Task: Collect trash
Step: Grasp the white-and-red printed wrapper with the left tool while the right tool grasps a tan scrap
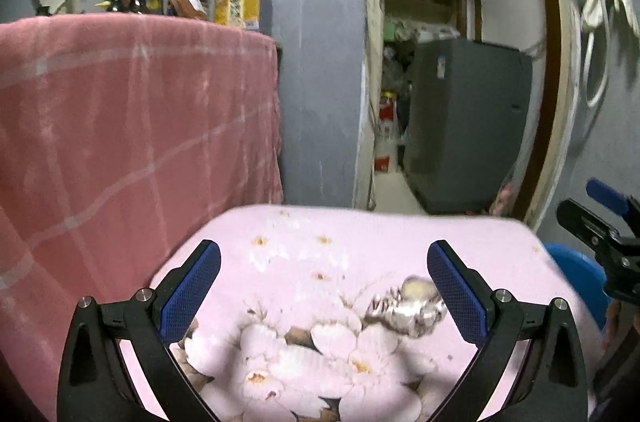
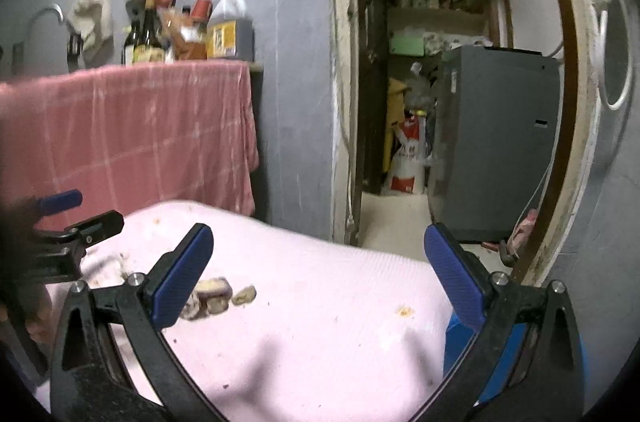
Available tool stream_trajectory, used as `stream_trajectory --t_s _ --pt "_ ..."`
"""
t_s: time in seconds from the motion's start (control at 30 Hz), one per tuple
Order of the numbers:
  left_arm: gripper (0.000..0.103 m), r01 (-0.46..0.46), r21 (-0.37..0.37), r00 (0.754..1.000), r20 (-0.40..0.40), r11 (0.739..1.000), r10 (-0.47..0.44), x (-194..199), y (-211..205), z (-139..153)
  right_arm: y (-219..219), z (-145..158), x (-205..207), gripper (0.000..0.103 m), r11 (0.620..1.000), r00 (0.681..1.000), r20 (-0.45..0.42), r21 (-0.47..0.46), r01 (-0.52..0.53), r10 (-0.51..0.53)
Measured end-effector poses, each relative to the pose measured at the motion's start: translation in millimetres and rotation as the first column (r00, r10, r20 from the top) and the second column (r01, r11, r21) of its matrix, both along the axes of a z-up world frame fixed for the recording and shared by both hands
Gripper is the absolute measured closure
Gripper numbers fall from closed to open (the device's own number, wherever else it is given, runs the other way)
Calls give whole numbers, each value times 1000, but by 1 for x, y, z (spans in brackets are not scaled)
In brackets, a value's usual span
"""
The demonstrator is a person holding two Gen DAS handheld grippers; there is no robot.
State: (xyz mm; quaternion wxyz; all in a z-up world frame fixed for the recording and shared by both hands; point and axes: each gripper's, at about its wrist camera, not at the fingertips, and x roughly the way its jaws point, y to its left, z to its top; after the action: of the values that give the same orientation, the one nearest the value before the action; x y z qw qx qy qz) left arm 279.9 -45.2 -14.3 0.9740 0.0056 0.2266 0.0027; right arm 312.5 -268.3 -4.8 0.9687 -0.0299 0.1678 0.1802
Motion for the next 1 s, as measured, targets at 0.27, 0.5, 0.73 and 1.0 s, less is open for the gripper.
stream_trajectory --t_s 0.27,0.5,0.73,1.0 --pt "2 79 21 980 -186 997 -74 17 -10 -25 -2 -10 12 0 1000 998 -69 -5 12 -12" --pt "2 139 -18 954 -266 990 -139 28 -20 -35 -9 -14 20 0 999 992 -120 20 35 -33" --pt "8 189 -46 929 -315 981 -193 43 -30 -38 -10 -20 31 0 999 982 -184 10 44 -41" --pt "53 242 -99 893 -366 965 -262 50 -31 -44 4 -31 46 0 999 962 -274 -54 11 -25"
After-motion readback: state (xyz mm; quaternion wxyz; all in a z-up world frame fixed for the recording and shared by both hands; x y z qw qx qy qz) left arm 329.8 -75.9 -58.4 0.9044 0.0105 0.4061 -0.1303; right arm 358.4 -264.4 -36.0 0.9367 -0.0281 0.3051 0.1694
